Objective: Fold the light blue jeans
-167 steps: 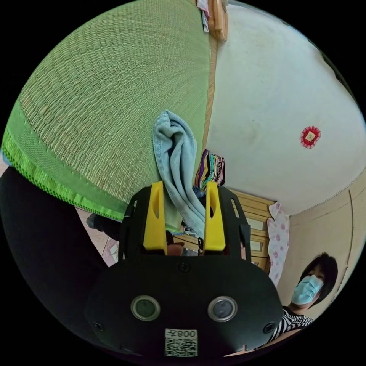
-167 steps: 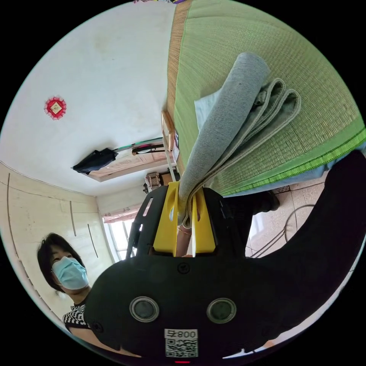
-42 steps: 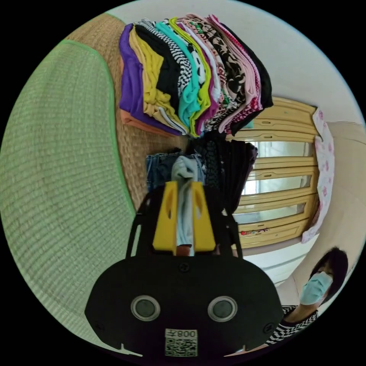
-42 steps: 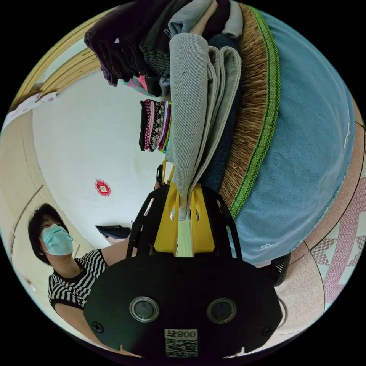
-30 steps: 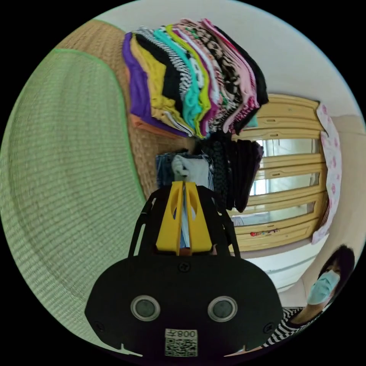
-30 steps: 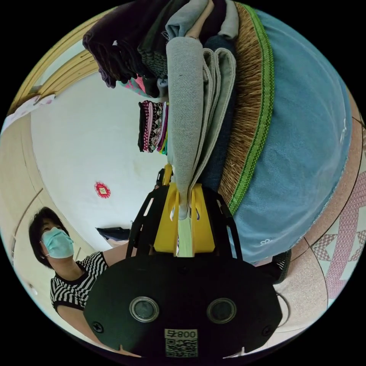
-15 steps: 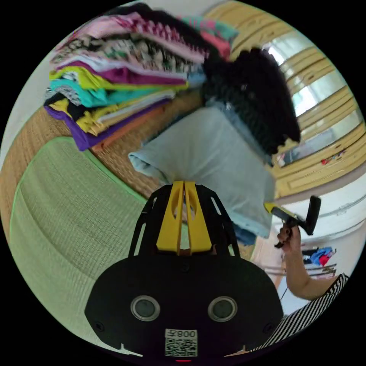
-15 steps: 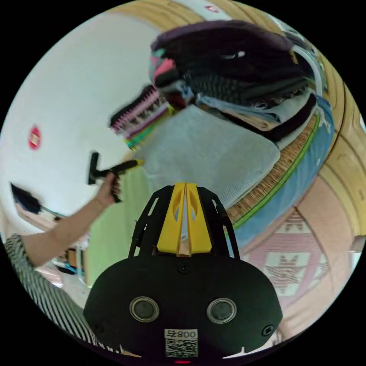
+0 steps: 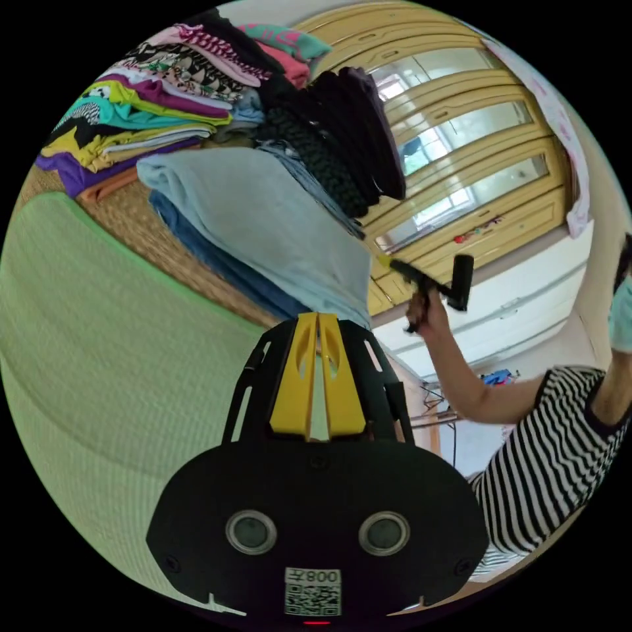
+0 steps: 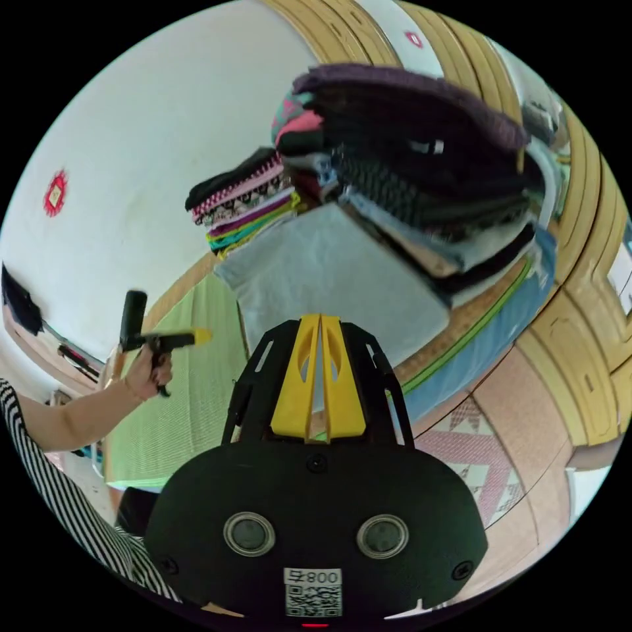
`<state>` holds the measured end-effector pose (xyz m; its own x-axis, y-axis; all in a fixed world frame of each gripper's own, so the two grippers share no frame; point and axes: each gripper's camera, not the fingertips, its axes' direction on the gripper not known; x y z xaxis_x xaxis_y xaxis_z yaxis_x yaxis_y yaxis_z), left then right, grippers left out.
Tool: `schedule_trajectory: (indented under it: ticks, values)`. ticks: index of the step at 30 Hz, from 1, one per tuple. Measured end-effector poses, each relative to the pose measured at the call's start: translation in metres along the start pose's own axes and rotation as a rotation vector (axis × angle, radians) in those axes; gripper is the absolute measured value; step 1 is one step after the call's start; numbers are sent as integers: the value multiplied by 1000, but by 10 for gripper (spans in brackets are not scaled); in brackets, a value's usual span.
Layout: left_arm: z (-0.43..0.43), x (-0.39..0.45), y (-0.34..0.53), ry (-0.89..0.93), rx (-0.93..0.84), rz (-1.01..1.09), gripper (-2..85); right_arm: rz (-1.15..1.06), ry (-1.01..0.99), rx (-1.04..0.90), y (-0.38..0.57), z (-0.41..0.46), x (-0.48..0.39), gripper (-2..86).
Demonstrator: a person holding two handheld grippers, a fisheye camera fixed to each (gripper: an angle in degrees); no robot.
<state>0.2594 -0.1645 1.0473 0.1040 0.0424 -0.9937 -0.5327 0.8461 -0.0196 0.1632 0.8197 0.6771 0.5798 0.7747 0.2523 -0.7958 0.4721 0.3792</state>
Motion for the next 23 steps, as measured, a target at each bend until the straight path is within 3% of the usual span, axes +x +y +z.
schedule_trajectory:
  ticks: [6, 12, 16, 23]
  values:
    - [-7, 34, 102, 35, -126, -138, 1, -69, 142, 218, -168, -32, 23, 64]
    - [-26, 65, 172, 124, -105, -301, 0, -61, 232, 174, -319, 12, 38, 114]
    - [-33, 90, 205, 190, -111, -356, 0, 13, 316, 97, -369, 62, 59, 108]
    - [-45, 138, 249, 244, -153, -377, 0, 62, 251, 90, -411, 102, 100, 56]
